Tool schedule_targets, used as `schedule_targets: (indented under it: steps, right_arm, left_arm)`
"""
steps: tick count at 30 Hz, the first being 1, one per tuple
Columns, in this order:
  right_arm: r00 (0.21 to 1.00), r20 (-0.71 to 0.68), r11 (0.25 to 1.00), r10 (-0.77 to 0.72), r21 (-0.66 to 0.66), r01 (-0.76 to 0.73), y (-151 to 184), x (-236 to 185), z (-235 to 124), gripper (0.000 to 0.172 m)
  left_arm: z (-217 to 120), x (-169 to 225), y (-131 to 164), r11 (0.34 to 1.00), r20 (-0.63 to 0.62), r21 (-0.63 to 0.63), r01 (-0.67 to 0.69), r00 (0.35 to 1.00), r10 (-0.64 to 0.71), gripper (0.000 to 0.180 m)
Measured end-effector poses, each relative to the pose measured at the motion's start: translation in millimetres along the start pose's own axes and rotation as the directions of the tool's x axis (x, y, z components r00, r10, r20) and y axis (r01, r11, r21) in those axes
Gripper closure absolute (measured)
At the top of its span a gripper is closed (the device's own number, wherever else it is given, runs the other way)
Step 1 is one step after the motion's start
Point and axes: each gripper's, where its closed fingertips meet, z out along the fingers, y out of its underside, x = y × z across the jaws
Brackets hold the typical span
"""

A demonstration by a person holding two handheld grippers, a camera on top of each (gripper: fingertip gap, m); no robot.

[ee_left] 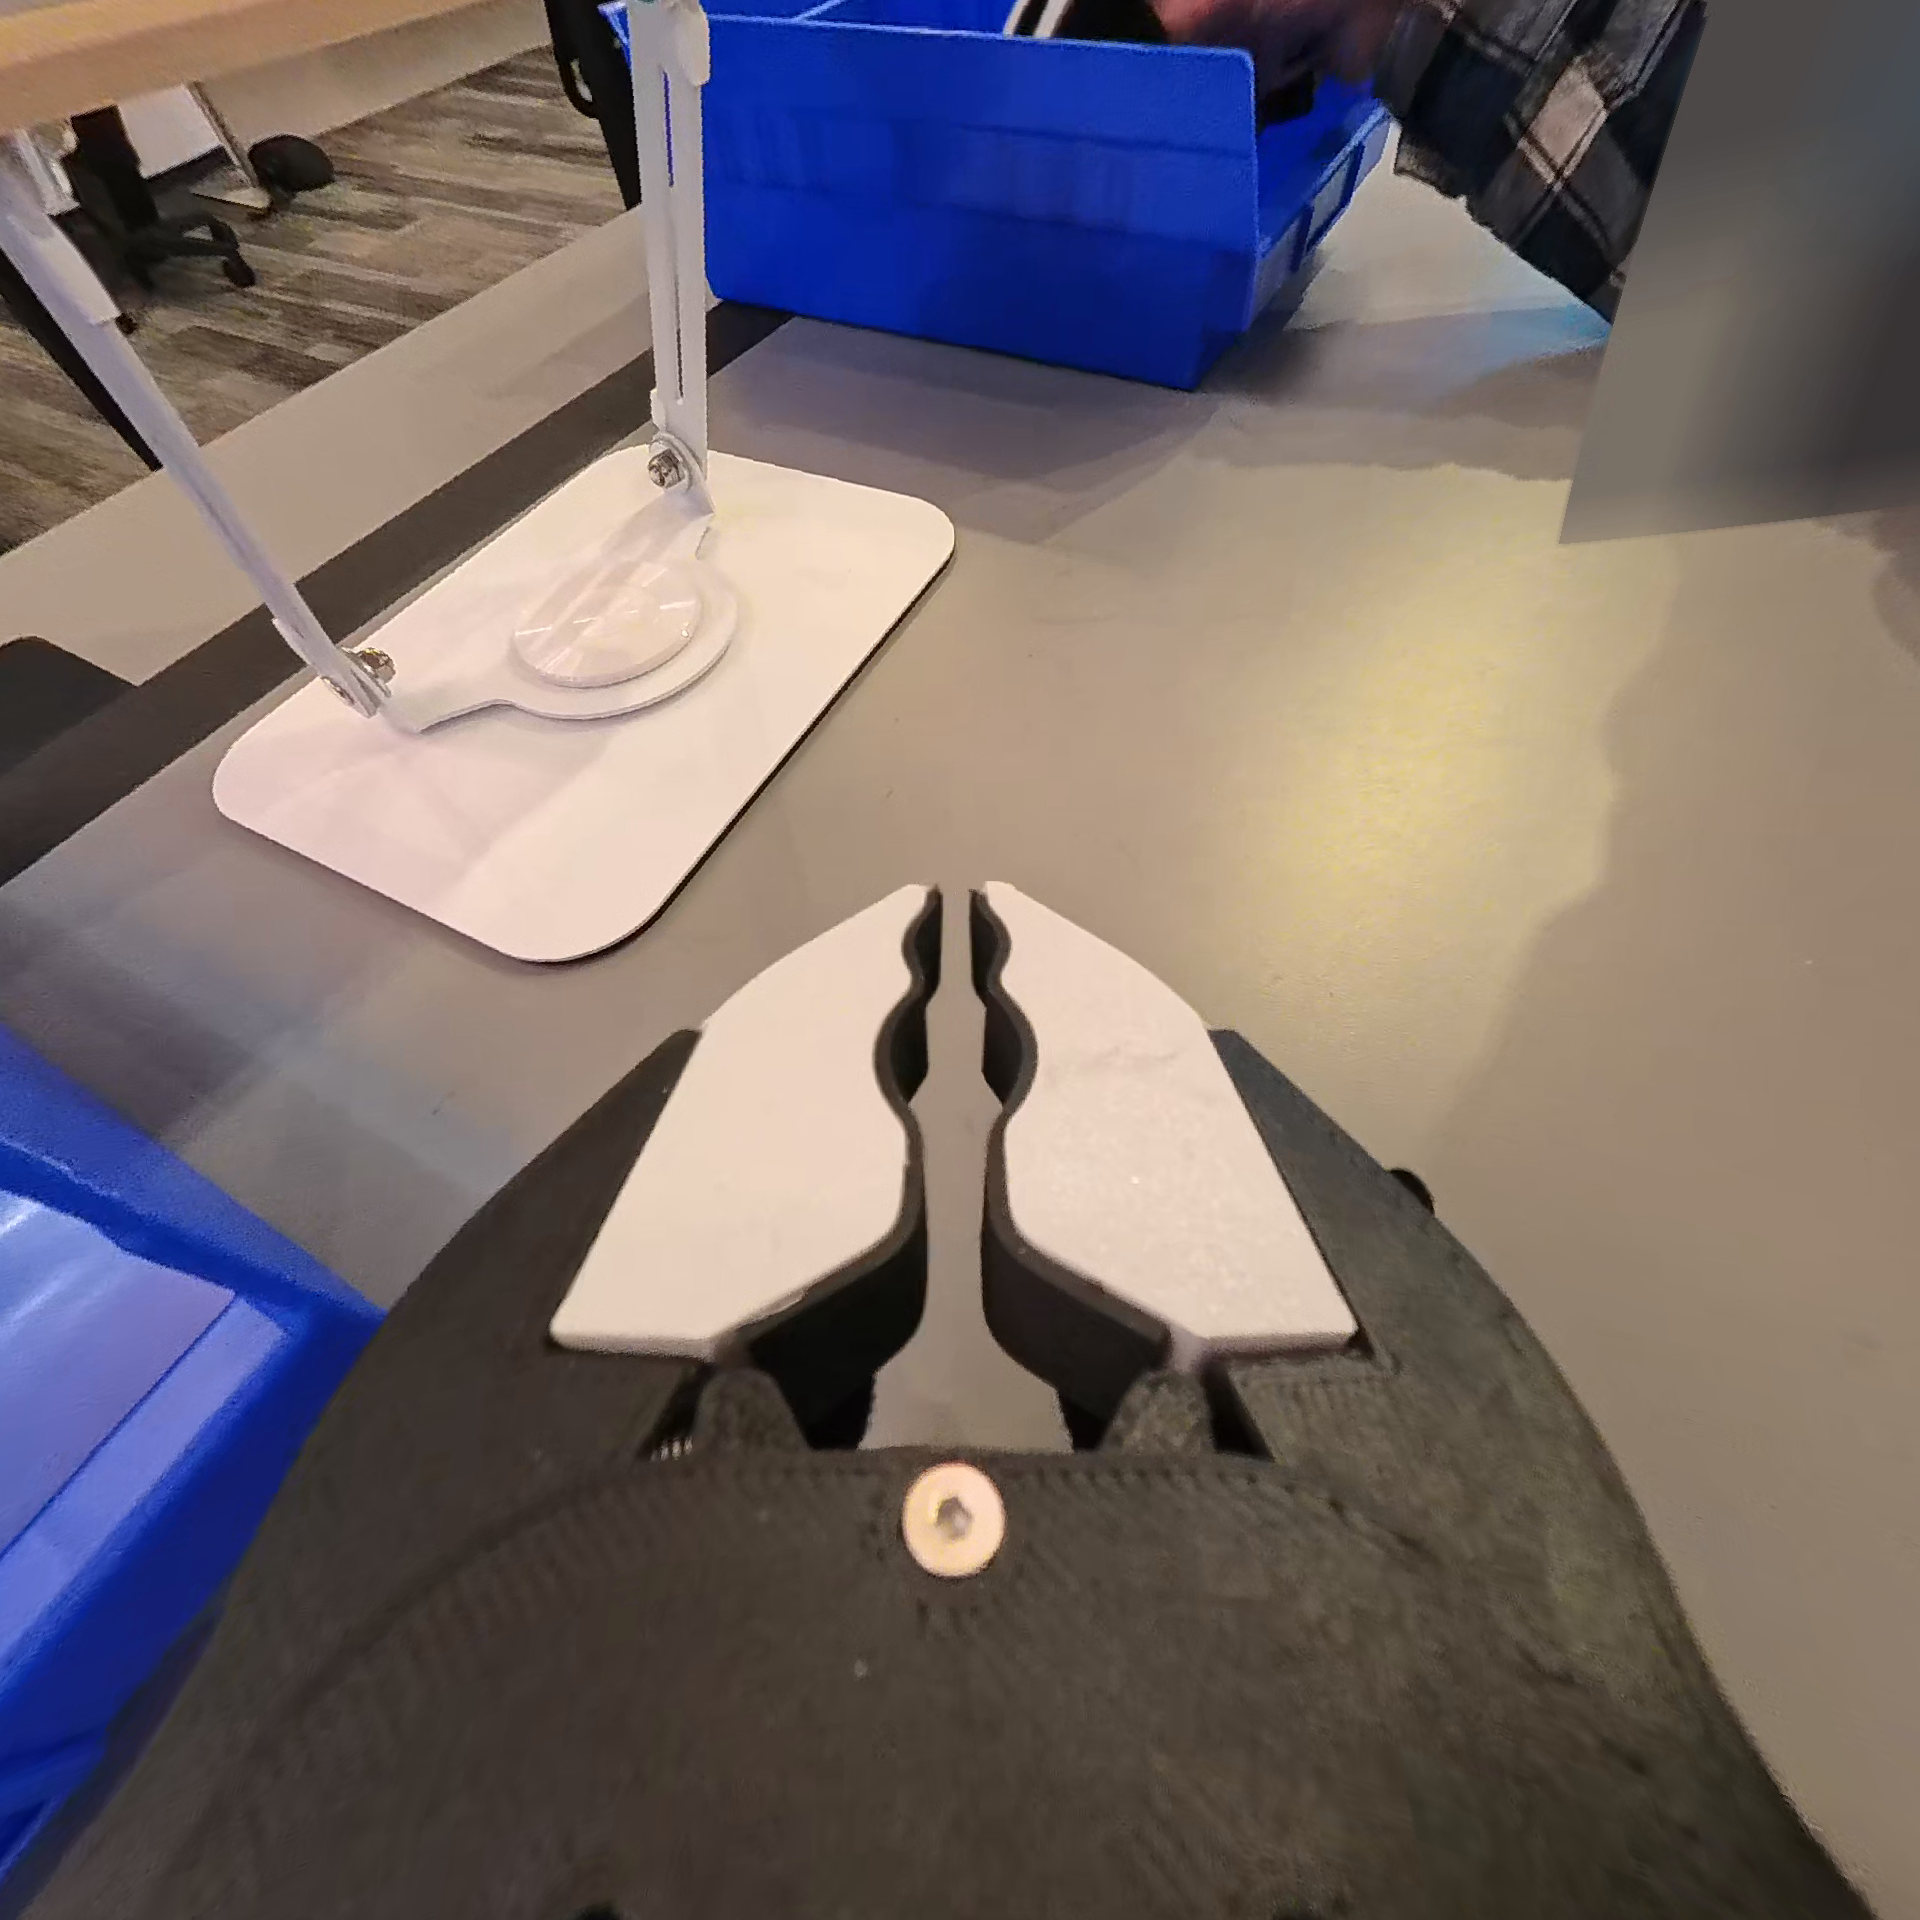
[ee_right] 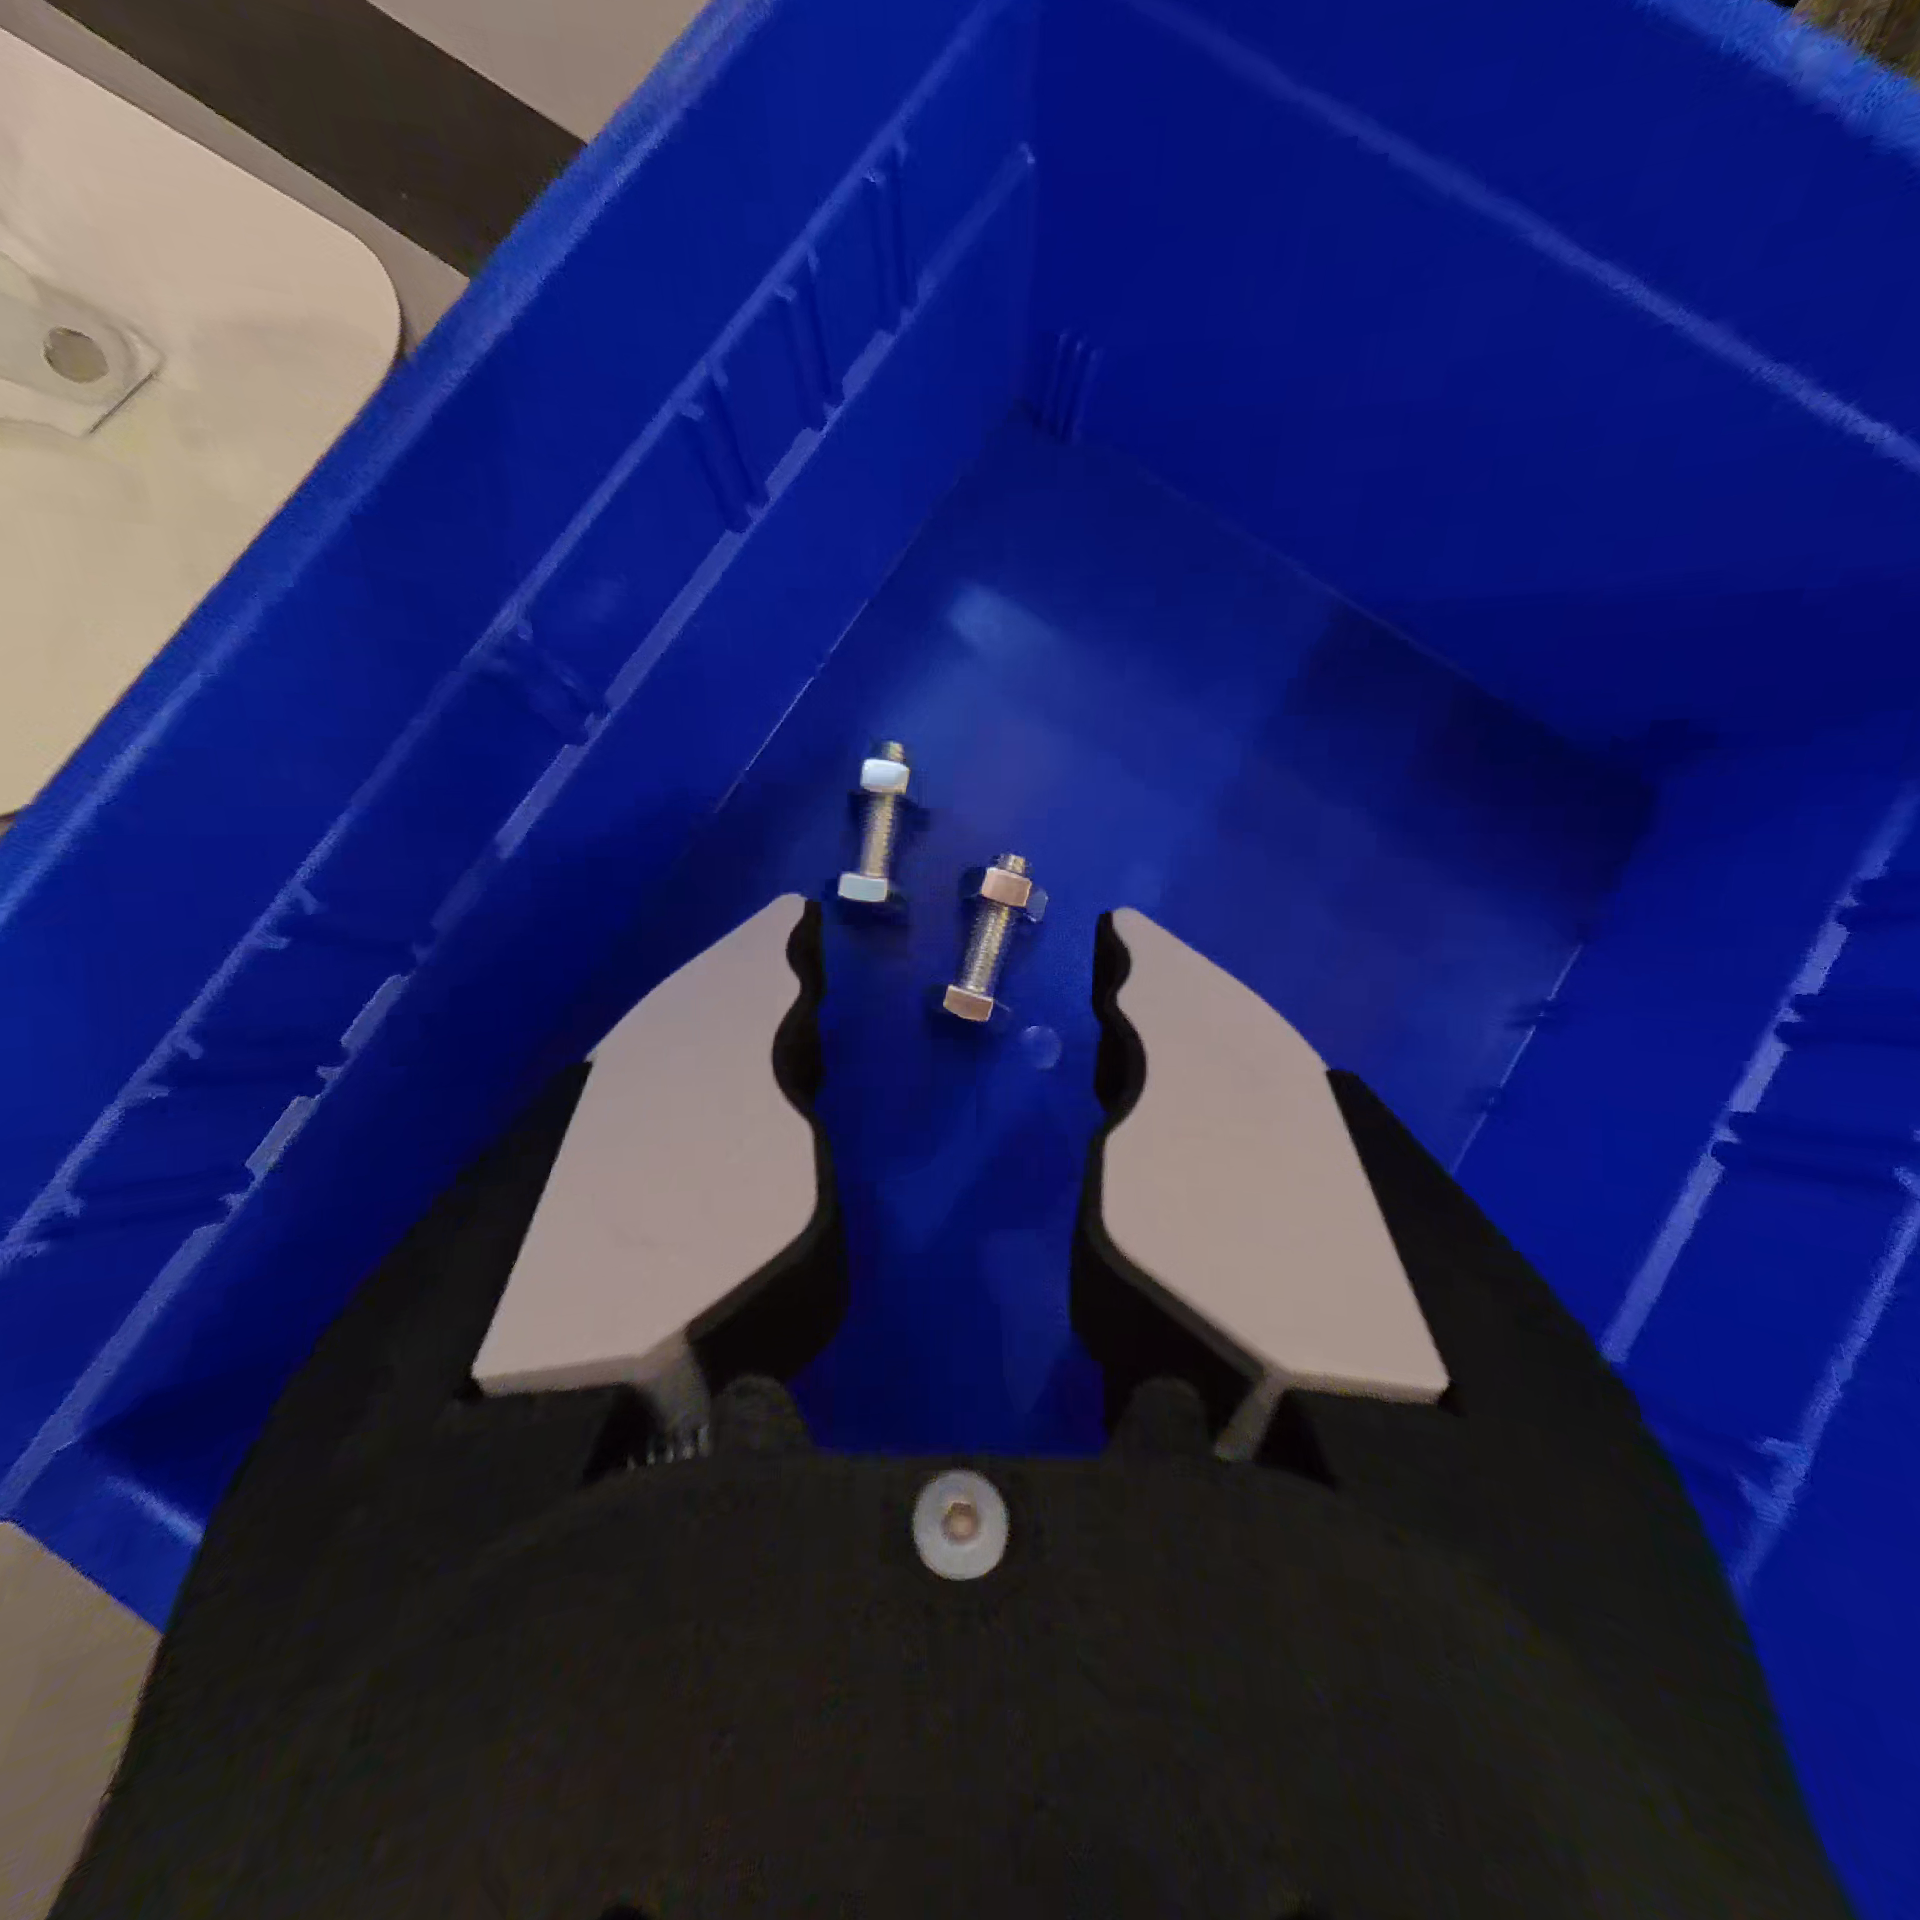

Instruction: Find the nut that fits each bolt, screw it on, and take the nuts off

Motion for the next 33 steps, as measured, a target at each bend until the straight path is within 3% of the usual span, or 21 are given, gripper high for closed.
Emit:
schedule_targets:
  steps: [4,7,10,14,19,24,26,27,33]
  right_arm:
    - [0.995,-0.098,0.992,-0.033,0.121,0.044,-27.3,3.9,-31.2,0.138]
    - [0.972,-0.207,0.953,-0.106,0.260,0.159,-61.4,-9.6,-70.5,0.154]
    - [0.947,-0.248,0.876,-0.205,0.386,0.291,-92.8,-51.1,-104.5,0.165]
    - [0.921,-0.162,0.740,-0.354,0.553,0.382,-113.6,-139.1,-126.5,0.172]
    - [0.896,0.113,0.706,-0.430,0.661,0.255,-101.5,-233.7,-106.0,0.172]
    - [0.836,0.232,0.712,-0.498,0.660,0.241,-73.0,-292.1,-60.6,0.172]
    - [0.806,0.255,0.717,-0.533,0.643,0.270,-61.6,-309.0,-46.6,0.172]
    - [0.796,0.273,0.722,-0.541,0.636,0.273,-57.2,-315.1,-42.0,0.172]
    - [0.754,0.336,0.741,-0.565,0.609,0.284,-38.7,-329.9,-27.2,0.172]
  left_arm:
    - [-8.5,-5.8,-3.1,1.000,0.032,0.003,-0.016,0.999,0.016,0.174]
    - [-29.7,-29.5,-10.1,0.997,0.159,-0.016,-0.074,0.984,0.075,0.172]
    - [-62.5,-64.4,-21.6,0.991,0.292,-0.059,-0.120,0.947,0.133,0.168]
    - [-97.0,-104.5,-29.6,0.981,0.300,-0.159,-0.111,0.941,0.155,0.163]
    - [-105.2,-178.3,-17.6,0.950,0.359,-0.312,0.005,0.927,0.113,0.161]
    - [-83.9,-231.3,34.6,0.836,0.438,-0.488,0.250,0.899,-0.013,0.165]
    - [-78.0,-239.9,58.9,0.759,0.464,-0.532,0.375,0.879,-0.110,0.171]
    - [-74.9,-246.1,63.5,0.753,0.482,-0.518,0.406,0.866,-0.135,0.173]
    - [-75.1,-267.1,94.5,0.637,0.556,-0.579,0.509,0.818,-0.148,0.168]
